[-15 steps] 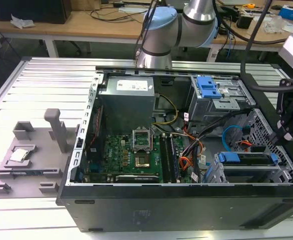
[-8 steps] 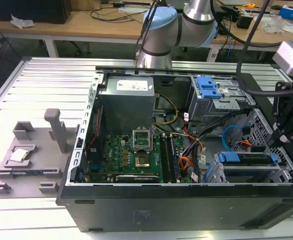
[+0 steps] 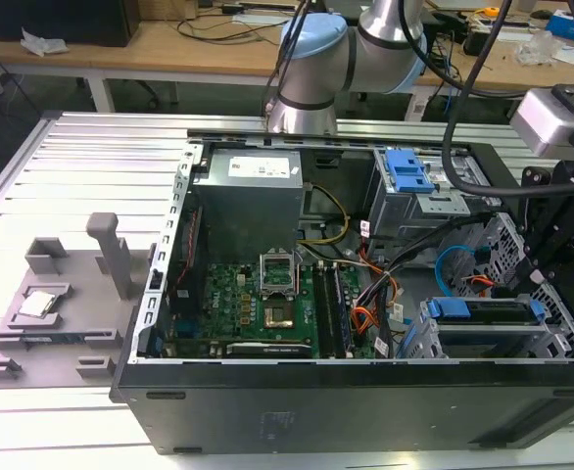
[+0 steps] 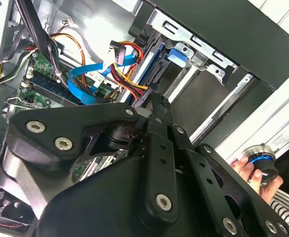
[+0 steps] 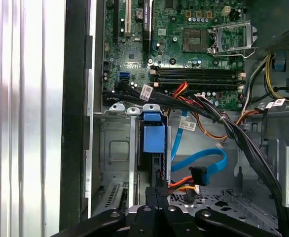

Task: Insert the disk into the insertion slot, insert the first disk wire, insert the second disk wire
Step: 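Insert the first disk wire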

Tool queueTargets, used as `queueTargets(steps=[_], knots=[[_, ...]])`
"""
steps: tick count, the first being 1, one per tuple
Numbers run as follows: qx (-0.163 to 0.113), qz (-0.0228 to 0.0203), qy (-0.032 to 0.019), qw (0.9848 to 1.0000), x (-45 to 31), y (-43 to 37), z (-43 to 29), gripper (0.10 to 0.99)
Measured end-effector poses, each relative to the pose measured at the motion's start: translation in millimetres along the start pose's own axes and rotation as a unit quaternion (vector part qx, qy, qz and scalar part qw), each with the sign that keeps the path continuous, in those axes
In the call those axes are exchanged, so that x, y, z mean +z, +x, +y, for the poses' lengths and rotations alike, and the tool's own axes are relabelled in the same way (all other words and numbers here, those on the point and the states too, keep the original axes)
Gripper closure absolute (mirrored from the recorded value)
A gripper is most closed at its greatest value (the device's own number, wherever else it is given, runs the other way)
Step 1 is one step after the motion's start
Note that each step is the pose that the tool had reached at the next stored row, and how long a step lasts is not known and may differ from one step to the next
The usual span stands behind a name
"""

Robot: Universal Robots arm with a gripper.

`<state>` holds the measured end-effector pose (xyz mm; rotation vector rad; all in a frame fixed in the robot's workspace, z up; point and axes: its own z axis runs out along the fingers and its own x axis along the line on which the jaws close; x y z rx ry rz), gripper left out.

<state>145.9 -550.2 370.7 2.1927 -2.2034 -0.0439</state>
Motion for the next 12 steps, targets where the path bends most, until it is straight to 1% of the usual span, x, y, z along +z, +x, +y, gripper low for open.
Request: queueTargets(steps=[2,5,12], knots=[[0.000,0.0001,0.0000,1.0000,0.1,0.0,0.0,0.973],[0.000,0.0003,0.0000,1.0000,0.0,0.0,0.0,0.784],[0.000,0.0004,0.0000,1.0000,0.0,0.0,0.2,0.784]])
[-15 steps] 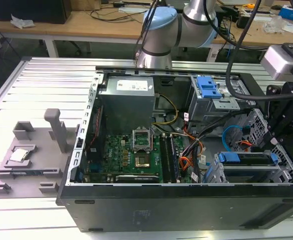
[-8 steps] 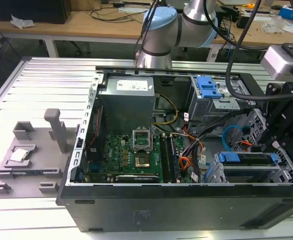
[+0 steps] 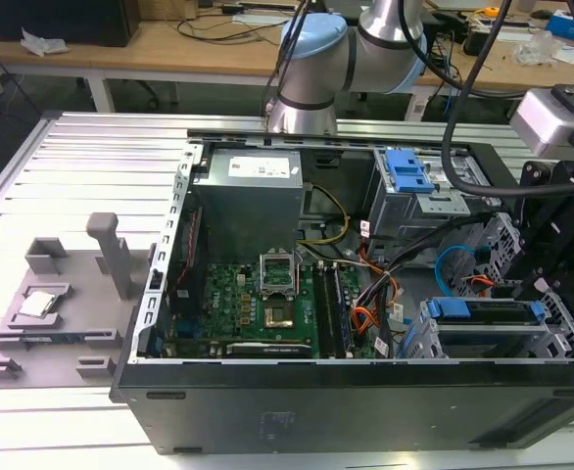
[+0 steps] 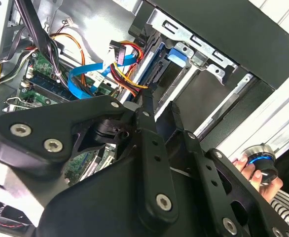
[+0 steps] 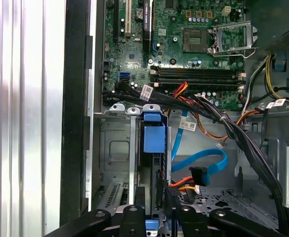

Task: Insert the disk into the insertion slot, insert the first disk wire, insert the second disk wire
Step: 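Insert the first disk wire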

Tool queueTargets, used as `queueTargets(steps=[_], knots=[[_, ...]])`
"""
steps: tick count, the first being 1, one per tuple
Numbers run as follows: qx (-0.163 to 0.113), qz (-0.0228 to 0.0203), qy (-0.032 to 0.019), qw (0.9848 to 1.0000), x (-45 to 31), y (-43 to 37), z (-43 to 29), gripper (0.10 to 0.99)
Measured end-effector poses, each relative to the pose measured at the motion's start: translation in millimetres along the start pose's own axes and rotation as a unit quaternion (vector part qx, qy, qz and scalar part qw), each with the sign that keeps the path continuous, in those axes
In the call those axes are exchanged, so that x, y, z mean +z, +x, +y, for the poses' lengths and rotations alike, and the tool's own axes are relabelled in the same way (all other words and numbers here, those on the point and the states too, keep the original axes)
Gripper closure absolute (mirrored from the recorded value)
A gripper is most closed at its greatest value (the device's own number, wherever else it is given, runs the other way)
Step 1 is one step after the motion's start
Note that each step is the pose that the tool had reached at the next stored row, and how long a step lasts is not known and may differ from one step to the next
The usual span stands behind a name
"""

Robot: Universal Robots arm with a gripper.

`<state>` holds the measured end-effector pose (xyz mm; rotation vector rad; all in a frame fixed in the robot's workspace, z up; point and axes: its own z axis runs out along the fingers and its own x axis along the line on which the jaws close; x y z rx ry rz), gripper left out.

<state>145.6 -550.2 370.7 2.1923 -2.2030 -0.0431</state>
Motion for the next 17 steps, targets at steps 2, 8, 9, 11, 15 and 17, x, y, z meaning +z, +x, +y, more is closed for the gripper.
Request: queueTargets(steps=[2,8,9,11,15,17], knots=[[0.000,0.0000,0.0000,1.0000,0.0,0.0,0.0,0.784],[0.000,0.0000,0.0000,1.0000,2.4,0.0,0.3,0.784],[0.000,0.0000,0.0000,1.0000,2.6,0.0,0.3,0.784],[0.000,0.0000,0.0000,1.0000,3.7,0.0,0.3,0.784],[0.000,0.0000,0.0000,1.0000,6.0,0.0,0.2,0.784],[0.000,0.0000,0.0000,1.0000,7.1,0.0,0.1,0.784]])
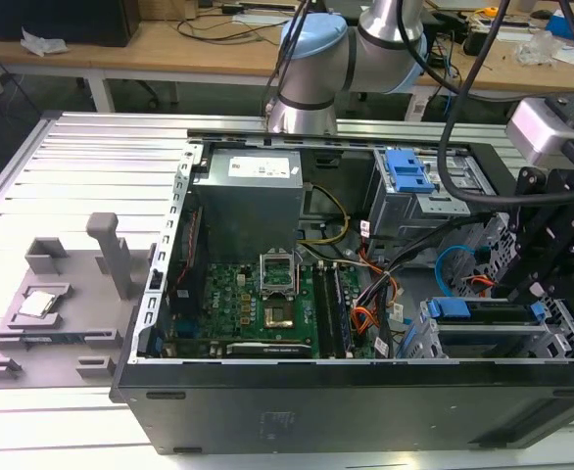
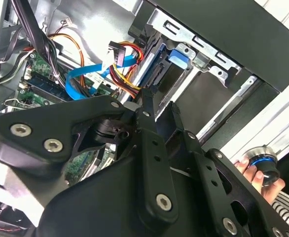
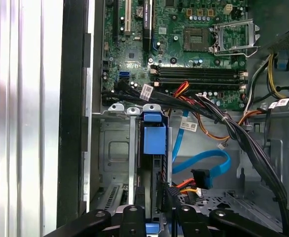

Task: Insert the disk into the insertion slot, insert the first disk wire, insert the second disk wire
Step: 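Insert the first disk wire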

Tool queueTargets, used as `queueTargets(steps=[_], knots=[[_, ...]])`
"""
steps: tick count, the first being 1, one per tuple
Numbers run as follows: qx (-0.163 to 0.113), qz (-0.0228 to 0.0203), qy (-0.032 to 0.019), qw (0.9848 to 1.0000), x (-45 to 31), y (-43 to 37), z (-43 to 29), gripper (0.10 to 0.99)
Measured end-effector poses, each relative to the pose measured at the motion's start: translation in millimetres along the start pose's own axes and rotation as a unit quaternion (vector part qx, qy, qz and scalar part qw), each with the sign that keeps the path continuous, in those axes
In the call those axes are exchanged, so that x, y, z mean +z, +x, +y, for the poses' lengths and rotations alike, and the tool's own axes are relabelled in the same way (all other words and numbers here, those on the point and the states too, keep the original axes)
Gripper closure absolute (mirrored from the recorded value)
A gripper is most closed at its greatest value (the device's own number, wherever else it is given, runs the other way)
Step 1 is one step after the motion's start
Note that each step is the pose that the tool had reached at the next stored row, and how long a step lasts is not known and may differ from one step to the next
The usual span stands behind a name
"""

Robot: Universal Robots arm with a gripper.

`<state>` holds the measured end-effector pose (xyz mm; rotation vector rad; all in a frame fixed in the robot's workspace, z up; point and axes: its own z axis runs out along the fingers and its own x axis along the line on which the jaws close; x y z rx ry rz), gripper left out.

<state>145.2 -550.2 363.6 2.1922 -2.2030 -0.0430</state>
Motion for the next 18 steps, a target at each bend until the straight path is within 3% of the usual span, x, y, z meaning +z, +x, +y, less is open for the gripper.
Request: queueTargets(steps=[18], knots=[[0.000,0.0001,0.0000,1.0000,11.5,0.0,-0.5,0.784]])
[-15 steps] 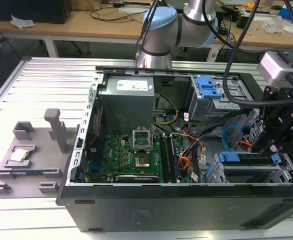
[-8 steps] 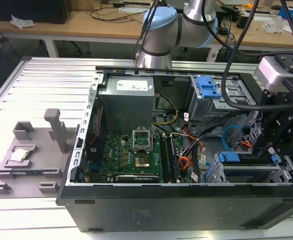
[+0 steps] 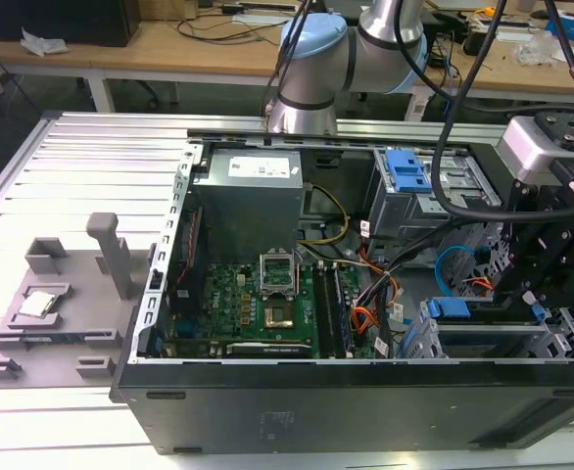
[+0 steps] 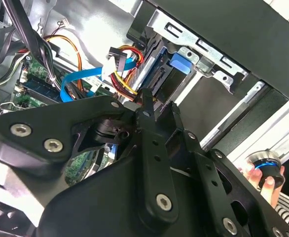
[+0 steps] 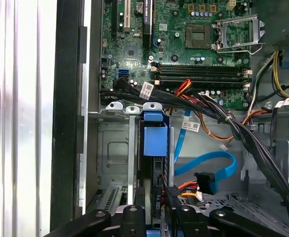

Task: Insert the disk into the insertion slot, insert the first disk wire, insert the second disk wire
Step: 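Insert the first disk wire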

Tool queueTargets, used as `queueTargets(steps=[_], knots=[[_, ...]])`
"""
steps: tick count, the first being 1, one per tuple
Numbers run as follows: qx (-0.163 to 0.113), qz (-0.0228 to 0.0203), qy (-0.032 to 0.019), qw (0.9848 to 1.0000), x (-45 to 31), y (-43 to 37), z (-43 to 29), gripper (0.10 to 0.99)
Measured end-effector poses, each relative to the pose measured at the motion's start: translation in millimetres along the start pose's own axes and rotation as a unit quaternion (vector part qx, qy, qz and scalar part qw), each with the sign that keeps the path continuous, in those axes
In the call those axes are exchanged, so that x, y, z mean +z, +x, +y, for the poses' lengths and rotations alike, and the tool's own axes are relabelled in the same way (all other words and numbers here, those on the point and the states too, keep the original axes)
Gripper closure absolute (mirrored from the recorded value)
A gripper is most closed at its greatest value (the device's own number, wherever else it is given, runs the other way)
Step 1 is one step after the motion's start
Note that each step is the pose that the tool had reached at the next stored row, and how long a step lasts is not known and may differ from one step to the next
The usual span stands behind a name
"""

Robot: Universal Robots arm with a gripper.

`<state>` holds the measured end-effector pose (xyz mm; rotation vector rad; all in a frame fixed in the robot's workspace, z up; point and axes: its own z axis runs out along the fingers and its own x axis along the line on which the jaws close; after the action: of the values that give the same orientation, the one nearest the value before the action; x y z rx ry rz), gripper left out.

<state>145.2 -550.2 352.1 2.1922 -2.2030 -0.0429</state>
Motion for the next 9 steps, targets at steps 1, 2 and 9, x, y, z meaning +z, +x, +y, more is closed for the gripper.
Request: queueTargets(steps=[1,2,9], knots=[[0.000,0.0000,0.0000,1.0000,0.1,0.0,0.0,0.784],[0.000,0.0000,0.0000,1.0000,0.1,0.0,0.0,0.867],[0.000,-0.0003,0.0000,1.0000,0.7,-1.3,-1.6,0.922]])
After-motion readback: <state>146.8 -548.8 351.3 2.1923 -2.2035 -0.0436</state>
